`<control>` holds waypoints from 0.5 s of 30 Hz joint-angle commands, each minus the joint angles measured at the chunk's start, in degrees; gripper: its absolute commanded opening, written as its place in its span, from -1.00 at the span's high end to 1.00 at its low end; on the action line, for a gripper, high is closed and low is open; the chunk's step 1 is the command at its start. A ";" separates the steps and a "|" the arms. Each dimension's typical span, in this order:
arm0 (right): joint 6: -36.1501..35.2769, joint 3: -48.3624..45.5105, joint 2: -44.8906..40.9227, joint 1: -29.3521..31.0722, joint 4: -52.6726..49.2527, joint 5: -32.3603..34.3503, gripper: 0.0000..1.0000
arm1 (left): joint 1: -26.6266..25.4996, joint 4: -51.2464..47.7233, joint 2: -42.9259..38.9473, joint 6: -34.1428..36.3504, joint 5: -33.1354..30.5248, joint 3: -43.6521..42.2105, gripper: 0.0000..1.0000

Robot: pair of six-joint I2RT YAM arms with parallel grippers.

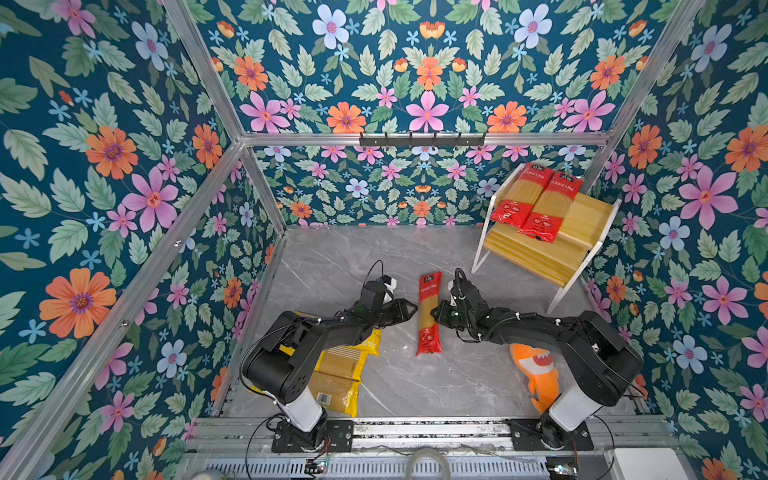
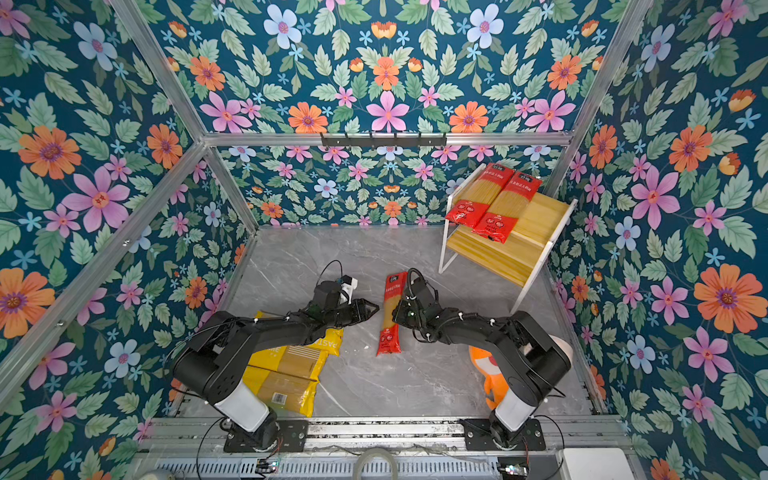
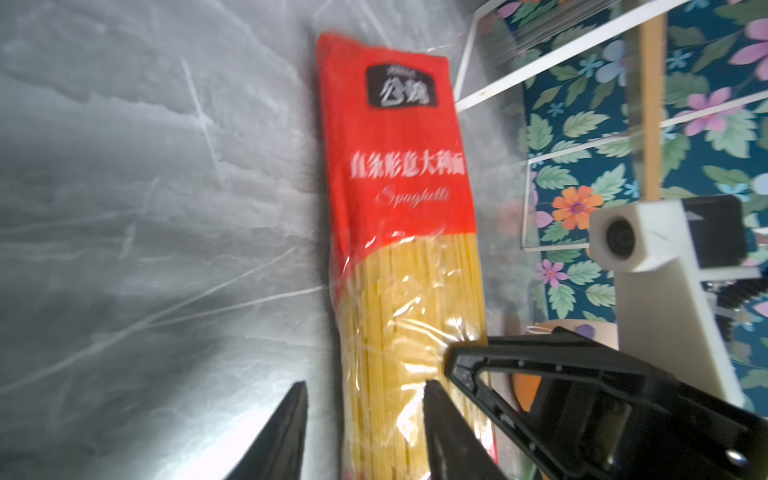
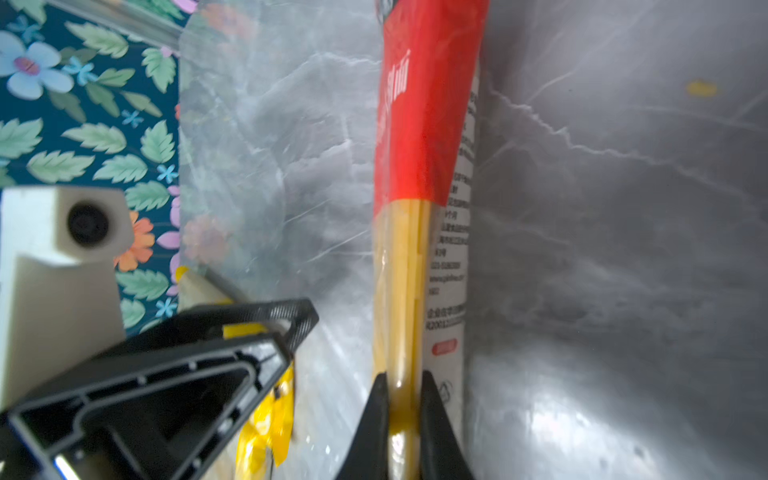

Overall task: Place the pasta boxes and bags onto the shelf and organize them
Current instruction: 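Lift the spaghetti bag upright with both grippers toward the shelf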

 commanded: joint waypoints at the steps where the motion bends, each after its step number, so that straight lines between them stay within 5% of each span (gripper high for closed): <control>1: -6.53 0.08 -3.22 0.08 4.61 -1.67 0.93 | 0.40 2.42 -3.64 3.02 3.89 -0.78 -0.13; 8: -14.81 -1.15 -11.89 0.80 7.40 -2.66 1.00 | 2.46 8.98 -15.19 4.54 9.01 -5.17 -0.43; 12: -19.06 -1.35 -17.60 1.05 11.52 -4.46 1.00 | 1.89 19.60 -15.77 -0.01 17.19 -7.26 -0.51; 15: -21.51 -0.05 -21.36 1.00 12.15 -4.52 1.00 | 1.58 23.80 -15.73 -1.35 17.67 -8.28 -0.53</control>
